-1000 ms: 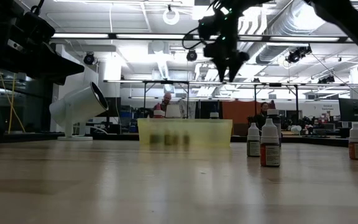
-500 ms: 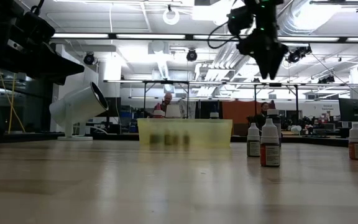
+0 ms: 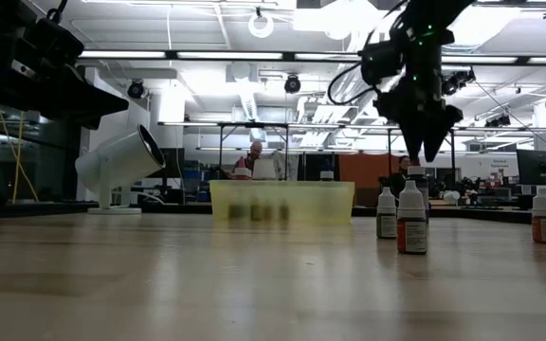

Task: Pick & Place food coloring
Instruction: Put the large violet food coloring bottle into the yellow container

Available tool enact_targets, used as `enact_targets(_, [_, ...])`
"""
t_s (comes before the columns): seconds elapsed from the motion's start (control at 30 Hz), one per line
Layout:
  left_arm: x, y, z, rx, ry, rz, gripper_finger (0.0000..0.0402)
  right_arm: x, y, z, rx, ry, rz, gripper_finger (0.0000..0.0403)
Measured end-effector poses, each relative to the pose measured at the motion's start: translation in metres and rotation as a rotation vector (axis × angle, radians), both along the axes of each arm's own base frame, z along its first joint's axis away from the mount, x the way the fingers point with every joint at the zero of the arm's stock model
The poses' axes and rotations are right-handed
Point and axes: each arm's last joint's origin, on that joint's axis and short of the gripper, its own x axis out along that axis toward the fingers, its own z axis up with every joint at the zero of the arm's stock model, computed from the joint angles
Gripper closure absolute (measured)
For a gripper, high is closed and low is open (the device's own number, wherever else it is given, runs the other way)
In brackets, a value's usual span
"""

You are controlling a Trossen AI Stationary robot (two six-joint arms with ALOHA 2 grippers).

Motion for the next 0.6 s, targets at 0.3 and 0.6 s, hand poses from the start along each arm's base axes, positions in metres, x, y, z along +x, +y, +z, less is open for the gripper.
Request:
enact_targets(0.3, [0.000,0.000,0.000,0.000,0.000,0.000,0.0401,0.006,-0.005,-0.020,0.022,0.020,-0.008,0.0148])
enact_targets(0.6, [0.000,0.000,0.000,0.000,0.000,0.000,0.0401,0.013,-0.009,-0.030,0.024,0.019,-0.008,0.0151])
